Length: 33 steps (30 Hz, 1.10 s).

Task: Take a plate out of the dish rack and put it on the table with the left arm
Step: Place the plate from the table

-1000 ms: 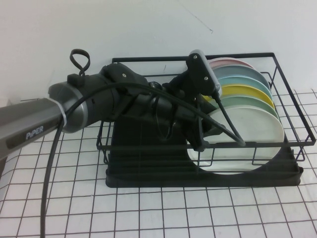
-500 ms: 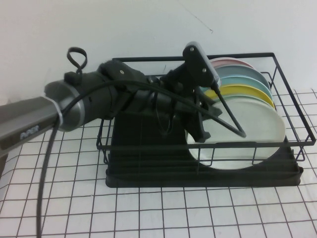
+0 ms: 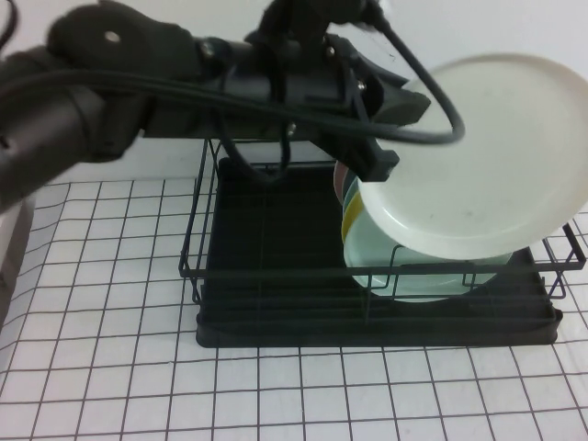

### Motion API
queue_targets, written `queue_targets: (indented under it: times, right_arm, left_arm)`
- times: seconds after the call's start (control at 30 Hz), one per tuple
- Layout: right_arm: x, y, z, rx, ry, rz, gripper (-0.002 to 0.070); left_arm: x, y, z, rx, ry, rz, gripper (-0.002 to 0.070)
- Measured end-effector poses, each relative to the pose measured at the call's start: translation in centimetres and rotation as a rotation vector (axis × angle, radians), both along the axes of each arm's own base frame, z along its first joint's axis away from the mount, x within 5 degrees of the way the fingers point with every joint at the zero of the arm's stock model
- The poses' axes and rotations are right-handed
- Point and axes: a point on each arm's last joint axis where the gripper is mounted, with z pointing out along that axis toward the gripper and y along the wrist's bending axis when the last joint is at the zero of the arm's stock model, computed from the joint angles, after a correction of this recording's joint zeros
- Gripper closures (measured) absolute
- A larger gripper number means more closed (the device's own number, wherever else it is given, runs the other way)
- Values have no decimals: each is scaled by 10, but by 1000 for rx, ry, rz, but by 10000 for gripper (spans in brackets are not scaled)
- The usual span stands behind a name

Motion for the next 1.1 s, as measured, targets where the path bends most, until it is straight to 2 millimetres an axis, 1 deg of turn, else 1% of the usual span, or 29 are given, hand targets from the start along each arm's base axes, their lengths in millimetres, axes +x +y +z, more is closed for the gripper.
queue_targets:
  times: [0.1, 0.17, 0.27, 0.33, 0.4, 0.5, 0.63, 0.7, 0.77, 0.9, 1.1]
  right_arm:
    - [0, 0, 0, 0, 0, 0, 678]
    - [0, 0, 0, 0, 0, 0, 678]
    - [0, 0, 0, 0, 0, 0, 678]
    - [0, 0, 0, 0, 0, 0, 678]
    - [0, 0, 0, 0, 0, 0, 678]
    - [0, 0, 0, 0, 0, 0, 678]
    - [0, 0, 0, 0, 0, 0, 678]
    - [0, 0, 0, 0, 0, 0, 678]
    - [0, 0, 0, 0, 0, 0, 678]
    - [0, 0, 0, 0, 0, 0, 678]
    - [0, 0, 0, 0, 0, 0, 678]
  left_arm:
    - [-16, 9, 14, -10, 70, 10, 599]
    - [-27, 13, 17, 6, 147, 2, 599]
    - [-40, 17, 13, 73, 292, -9, 599]
    - [-48, 16, 4, 165, 378, -17, 599]
    - [-53, 13, -7, 268, 433, -17, 599]
    - [-59, -1, -26, 379, 518, -16, 599]
    - [-62, -25, -53, 455, 628, -29, 599]
    - [-62, -38, -70, 486, 670, -35, 599]
    - [-62, -46, -87, 504, 698, -28, 599]
    - [-55, -52, -122, 502, 741, 42, 599]
    - [-46, -55, -155, 490, 769, 131, 599]
